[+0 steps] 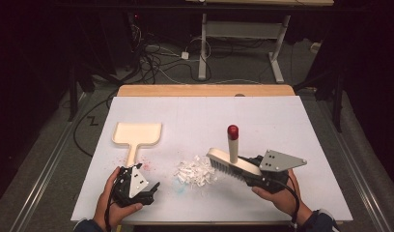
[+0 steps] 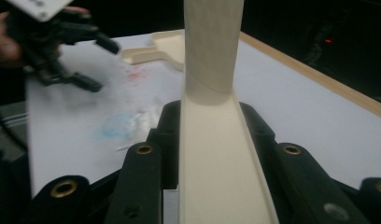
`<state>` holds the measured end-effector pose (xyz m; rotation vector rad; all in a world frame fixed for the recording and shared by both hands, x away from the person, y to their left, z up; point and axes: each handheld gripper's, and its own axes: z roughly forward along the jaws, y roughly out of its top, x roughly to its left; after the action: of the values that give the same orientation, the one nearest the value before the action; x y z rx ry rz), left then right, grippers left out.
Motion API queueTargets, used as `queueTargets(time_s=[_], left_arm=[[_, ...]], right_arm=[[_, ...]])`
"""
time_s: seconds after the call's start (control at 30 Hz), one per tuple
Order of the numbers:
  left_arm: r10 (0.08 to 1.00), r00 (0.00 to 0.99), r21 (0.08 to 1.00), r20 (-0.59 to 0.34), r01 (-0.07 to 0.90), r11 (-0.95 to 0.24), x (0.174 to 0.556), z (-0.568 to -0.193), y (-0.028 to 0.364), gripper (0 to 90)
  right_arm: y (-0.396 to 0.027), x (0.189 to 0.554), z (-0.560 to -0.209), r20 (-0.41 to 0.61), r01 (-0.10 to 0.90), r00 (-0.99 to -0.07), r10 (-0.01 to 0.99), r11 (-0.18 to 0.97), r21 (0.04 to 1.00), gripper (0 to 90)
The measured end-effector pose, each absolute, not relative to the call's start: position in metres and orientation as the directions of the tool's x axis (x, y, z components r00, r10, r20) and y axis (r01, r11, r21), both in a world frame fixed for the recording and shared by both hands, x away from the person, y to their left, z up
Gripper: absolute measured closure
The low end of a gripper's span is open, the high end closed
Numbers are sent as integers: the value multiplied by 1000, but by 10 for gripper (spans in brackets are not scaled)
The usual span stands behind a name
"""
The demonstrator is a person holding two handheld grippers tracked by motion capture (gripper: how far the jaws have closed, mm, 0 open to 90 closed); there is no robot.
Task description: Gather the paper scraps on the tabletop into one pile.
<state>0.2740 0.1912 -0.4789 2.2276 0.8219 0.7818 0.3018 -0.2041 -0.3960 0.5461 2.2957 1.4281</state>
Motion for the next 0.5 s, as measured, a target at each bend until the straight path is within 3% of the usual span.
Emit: queueTargets(time_s=[0.17, 0.3, 0.5], left_arm=[[713, 631, 718, 305, 339, -608, 275, -480, 190, 157], [712, 632, 718, 306, 338, -608, 275, -479, 190, 157], [712, 633, 717, 305, 340, -609, 275, -479, 192, 157]], right_arm=[[-200, 320, -411, -190, 153, -739, 646, 436, 887, 681], [-188, 334, -428, -220, 167, -686, 694, 444, 880, 681], [-165, 343, -447, -201, 188, -692, 693, 442, 877, 681]])
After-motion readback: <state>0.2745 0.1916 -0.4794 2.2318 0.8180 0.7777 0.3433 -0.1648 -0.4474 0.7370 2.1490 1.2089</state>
